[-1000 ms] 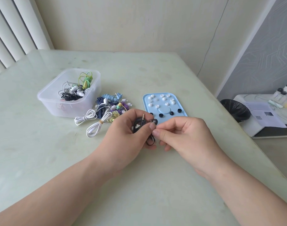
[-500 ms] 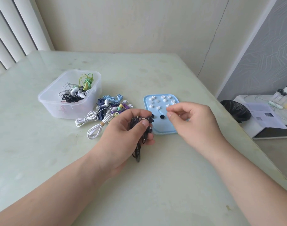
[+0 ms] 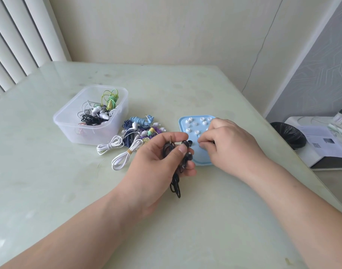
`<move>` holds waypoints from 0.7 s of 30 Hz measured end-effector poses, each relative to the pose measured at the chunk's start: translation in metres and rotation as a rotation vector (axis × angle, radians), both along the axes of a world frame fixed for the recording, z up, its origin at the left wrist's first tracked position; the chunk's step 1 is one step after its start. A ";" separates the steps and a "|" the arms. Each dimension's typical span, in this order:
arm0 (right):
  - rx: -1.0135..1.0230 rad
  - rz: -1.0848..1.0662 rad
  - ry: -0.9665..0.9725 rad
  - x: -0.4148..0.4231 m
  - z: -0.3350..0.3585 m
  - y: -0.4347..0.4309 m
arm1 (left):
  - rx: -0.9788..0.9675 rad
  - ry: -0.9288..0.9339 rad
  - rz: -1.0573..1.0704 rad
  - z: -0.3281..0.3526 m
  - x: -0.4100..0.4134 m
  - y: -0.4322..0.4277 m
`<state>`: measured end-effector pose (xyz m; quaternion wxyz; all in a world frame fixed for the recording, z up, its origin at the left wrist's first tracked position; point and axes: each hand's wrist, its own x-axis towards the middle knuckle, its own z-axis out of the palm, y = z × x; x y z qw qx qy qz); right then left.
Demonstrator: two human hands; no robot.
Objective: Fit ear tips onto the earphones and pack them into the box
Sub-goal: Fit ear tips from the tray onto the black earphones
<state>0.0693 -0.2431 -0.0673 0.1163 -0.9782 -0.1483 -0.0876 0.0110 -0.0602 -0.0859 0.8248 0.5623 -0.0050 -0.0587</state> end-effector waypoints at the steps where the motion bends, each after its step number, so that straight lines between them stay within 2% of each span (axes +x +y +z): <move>1: -0.010 0.000 -0.012 -0.001 0.000 0.000 | 0.001 0.000 0.002 0.001 0.000 0.001; 3: 0.049 0.009 -0.057 -0.005 -0.001 -0.001 | 0.004 -0.005 0.006 0.001 0.000 0.001; 4: 0.153 0.015 -0.066 -0.009 -0.001 0.000 | 0.007 -0.008 0.008 0.001 0.000 0.001; 6: 0.476 -0.008 0.008 -0.020 0.004 0.003 | 0.020 -0.013 0.006 0.000 0.000 0.000; 8: 0.814 -0.060 0.168 -0.034 0.009 0.007 | 0.036 -0.014 -0.001 -0.001 -0.001 0.000; 11: 1.161 -0.132 0.349 -0.049 0.007 0.009 | 0.063 -0.016 -0.006 -0.001 -0.002 -0.001; 15: 1.378 -0.191 0.463 -0.051 0.002 0.008 | 0.099 -0.045 0.009 -0.002 -0.002 -0.002; 21: 1.502 -0.148 0.557 -0.050 -0.007 0.009 | 0.151 -0.079 -0.010 -0.005 -0.002 -0.003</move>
